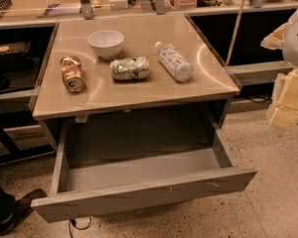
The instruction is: Close top drawer
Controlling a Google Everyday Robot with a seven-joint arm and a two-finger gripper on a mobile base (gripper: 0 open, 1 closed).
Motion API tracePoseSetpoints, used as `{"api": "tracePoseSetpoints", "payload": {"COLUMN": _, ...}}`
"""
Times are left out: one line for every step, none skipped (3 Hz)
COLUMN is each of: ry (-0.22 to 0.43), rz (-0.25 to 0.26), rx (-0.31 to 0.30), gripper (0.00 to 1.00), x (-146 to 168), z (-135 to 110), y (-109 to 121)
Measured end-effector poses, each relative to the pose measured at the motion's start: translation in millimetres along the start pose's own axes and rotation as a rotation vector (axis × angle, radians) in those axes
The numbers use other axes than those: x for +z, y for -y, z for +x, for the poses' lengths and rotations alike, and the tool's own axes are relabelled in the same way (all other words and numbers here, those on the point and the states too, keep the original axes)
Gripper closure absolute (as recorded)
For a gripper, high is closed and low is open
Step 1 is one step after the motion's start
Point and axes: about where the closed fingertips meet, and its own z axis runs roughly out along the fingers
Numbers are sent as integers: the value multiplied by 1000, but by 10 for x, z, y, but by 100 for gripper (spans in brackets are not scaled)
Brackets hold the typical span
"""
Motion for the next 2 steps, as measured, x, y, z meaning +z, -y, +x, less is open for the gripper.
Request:
{"api": "tracePoseSetpoints", "payload": {"ry": 0, "rz": 0, "rx": 0, "gripper": 0, "x": 0, "z": 0, "y": 0}}
{"api": "tracePoseSetpoints", "payload": {"ry": 0, "rz": 0, "rx": 0, "gripper": 14, "x": 0, "z": 0, "y": 0}}
